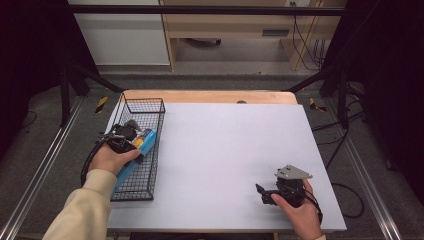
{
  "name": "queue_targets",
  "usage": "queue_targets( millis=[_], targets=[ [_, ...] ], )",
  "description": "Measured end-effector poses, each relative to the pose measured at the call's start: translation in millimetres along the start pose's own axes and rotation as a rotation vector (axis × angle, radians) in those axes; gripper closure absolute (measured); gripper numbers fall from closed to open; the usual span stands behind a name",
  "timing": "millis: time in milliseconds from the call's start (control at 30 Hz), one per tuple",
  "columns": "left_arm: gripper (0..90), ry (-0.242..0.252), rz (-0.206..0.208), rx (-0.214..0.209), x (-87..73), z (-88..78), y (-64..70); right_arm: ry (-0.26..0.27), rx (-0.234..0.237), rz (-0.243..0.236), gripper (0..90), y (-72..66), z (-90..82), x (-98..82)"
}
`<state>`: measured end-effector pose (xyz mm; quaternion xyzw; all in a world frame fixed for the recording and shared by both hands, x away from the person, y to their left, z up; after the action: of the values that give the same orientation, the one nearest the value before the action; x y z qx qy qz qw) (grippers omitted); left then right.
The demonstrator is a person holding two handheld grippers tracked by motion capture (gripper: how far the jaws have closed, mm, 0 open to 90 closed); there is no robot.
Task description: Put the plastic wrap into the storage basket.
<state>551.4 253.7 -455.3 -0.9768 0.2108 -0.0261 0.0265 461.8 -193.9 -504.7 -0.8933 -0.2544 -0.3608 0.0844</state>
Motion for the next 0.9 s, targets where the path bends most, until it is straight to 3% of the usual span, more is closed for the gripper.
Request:
queue_targets(
  millis=[500,667,900],
  targets=[
    [28.8,0.031,0.013,0.015,0.7,-2.3,-0.3,-0.008,0.003,0.001,6.4,-0.8,0.6,-0.9],
    [26.8,0.120,-0.005,0.023,0.5,-13.6,-3.4,-0.007,0.003,-0.001,6.4,-0.8,0.8,-0.8],
    [17.6,0.276,-0.002,0.071,-3.7,-33.5,1.3,-0.006,0.001,-0.007,6.4,-0.6,1.3,-0.5]
  ],
)
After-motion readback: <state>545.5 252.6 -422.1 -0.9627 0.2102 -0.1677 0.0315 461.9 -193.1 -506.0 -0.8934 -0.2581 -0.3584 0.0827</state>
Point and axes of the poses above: each handheld gripper's, and its own axes: z roughly forward along the jaws, x roughly out of its top, y roughly to its right, the point moved 7 cm from there along z, roughly forward along the jaws, and after that the axes turned 9 degrees about -y, right-handed, at the moved point
